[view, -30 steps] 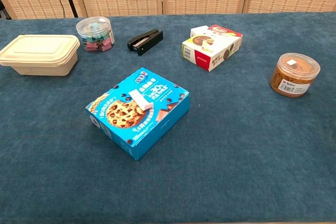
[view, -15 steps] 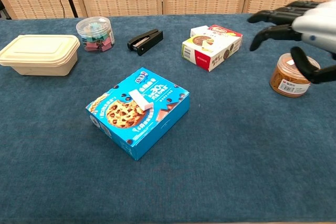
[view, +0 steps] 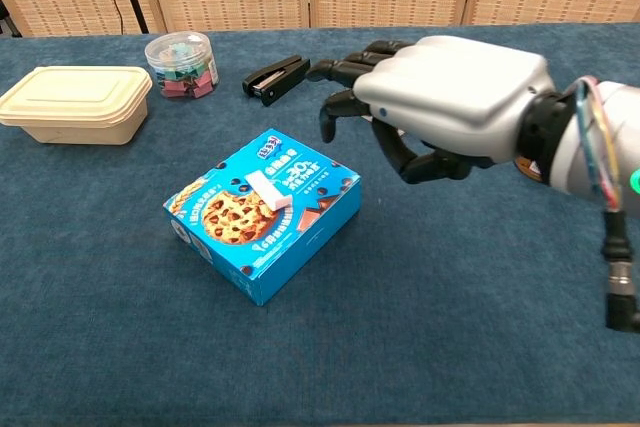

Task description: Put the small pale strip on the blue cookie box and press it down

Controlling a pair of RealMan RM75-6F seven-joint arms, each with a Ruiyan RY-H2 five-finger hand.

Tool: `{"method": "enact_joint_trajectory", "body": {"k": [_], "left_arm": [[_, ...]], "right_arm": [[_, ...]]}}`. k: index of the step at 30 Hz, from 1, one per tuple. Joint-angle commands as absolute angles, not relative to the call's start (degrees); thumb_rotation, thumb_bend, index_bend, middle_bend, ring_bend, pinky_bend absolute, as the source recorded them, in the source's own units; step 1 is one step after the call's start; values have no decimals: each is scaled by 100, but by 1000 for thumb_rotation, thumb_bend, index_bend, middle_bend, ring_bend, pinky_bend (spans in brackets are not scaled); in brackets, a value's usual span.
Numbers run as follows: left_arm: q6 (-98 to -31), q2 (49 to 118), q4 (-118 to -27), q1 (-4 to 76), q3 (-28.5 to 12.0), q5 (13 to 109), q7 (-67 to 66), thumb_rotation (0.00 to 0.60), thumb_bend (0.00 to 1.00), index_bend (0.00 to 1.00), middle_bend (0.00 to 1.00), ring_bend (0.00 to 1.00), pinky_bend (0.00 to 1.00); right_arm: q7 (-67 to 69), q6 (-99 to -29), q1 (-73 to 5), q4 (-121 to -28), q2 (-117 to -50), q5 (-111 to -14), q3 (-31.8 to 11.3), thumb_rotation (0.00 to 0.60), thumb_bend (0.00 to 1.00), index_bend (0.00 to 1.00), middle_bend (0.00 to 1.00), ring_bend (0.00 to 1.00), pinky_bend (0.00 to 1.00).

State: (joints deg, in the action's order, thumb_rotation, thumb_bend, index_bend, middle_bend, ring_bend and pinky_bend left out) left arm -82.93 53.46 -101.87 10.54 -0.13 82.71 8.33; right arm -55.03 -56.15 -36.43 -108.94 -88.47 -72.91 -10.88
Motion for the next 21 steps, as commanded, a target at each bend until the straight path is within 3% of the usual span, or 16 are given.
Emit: {"method": "enact_joint_trajectory", "body": {"k": [1,21], "left_arm": [[-8226,5354,-10191,1066,-44,8259,812,600,267,0,0,0,0],[-8085,5373,-10173,996,-113,8353,839,600,268,0,0,0,0]], "right_arm": [[-5652,-5574,-3888,-10742,-9148,-7016,-1202,600,1000,270,0,0,0],[-5281,-5711,-4389,-9883,-9884,-6746,-872,600,1000,286,0,0,0]]}}
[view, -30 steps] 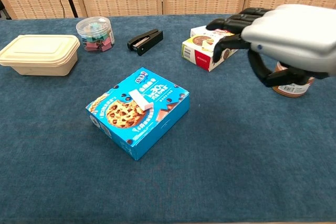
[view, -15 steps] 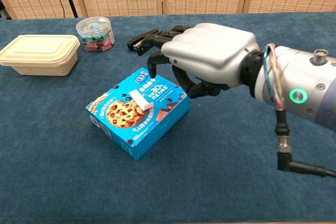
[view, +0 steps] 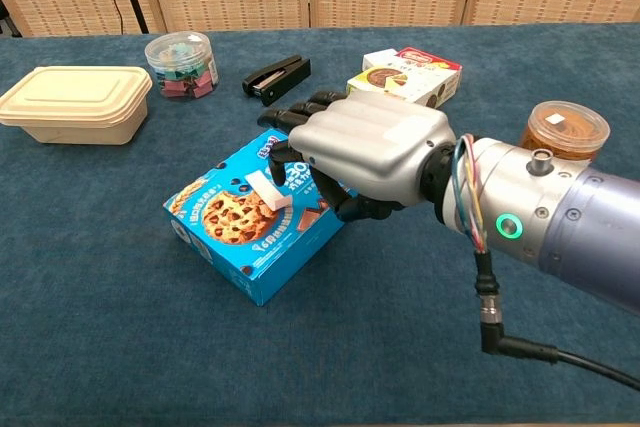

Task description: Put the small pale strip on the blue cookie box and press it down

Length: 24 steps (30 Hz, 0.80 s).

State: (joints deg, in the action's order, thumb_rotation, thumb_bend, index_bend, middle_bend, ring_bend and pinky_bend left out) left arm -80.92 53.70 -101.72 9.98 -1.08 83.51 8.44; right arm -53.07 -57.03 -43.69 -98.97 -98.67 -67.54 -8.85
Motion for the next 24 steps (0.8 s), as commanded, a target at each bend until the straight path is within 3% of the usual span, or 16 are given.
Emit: {"method": "enact_joint_trajectory", "body": {"k": [1,24], "left_arm": [[-8072,5377,-10173,996,-116,8354,823,600,268,0,0,0,0],[-7999,5397,-10202,952,-174,8386,747,600,268,0,0,0,0]], "right_arm": [[-5257,-5716,-4410,-9871,-9904,-6735,-873,600,1000,286,0,0,0],[-5351,-5931,-4635,-9664,-10065,-6555,-629,600,1000,290,0,0,0]]}}
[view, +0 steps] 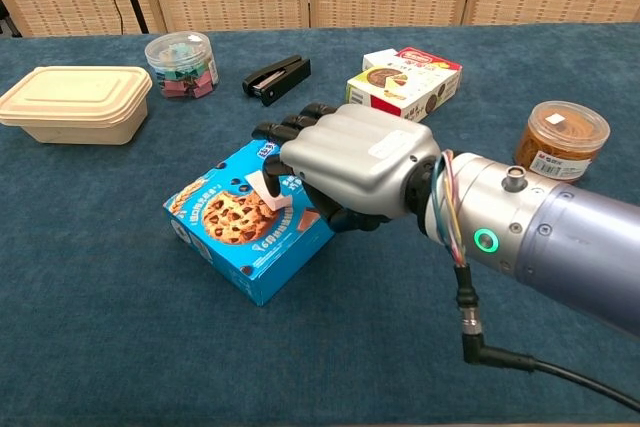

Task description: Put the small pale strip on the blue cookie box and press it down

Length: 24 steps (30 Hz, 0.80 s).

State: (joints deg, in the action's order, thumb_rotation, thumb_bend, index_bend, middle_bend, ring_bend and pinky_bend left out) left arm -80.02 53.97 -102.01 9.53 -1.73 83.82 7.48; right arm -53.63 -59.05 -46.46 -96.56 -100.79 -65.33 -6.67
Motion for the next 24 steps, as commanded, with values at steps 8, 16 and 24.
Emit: {"method": "enact_joint_trajectory", "body": {"k": [8,16,24], "left_arm": [[-7995,5408,-10212,936,-180,8410,713,600,267,0,0,0,0],[-7968,5413,-10226,933,-185,8421,689,600,268,0,0,0,0],[-7970,5410,-10220,918,-189,8442,708,600,267,0,0,0,0]], "right_arm": [[-5247,-5997,-4592,-9561,-10059,-6648,-470,600,1000,293,0,0,0],[-5182,-6037,-4549,-9515,-10062,-6773,-335,600,1000,293,0,0,0],[-5182,-6040,-4542,-9357,-10123,-6787,-318,600,1000,293,0,0,0]]}}
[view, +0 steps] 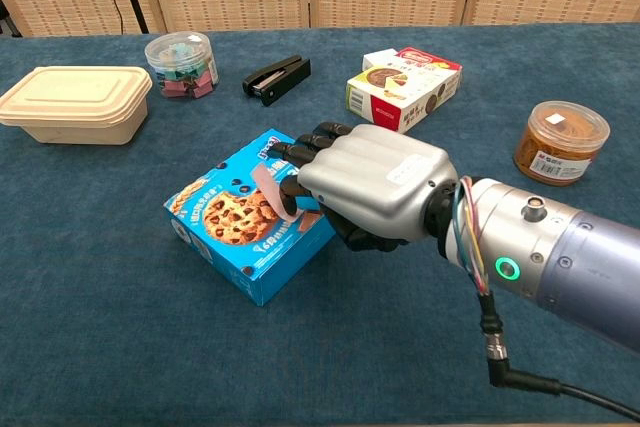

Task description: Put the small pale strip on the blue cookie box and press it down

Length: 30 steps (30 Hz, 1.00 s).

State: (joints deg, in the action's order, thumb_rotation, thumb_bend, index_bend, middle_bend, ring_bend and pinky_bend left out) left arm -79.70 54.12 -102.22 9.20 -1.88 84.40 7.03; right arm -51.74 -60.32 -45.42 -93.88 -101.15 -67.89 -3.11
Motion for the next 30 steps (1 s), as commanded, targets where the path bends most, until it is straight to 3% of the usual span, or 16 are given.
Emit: {"method": "enact_joint_trajectory", "body": {"k": [1,30], "left_arm": [[-7971,5408,-10218,917,-190,8446,717,600,267,0,0,0,0],[-7954,5373,-10190,899,-207,8492,816,600,267,0,0,0,0]], "right_arm": [[-5187,-6050,-4540,-9339,-10123,-6791,-325,600,1000,293,0,0,0],[-5287,-6133,-4409,-9404,-10010,-7007,-217,600,1000,294,0,0,0]]}}
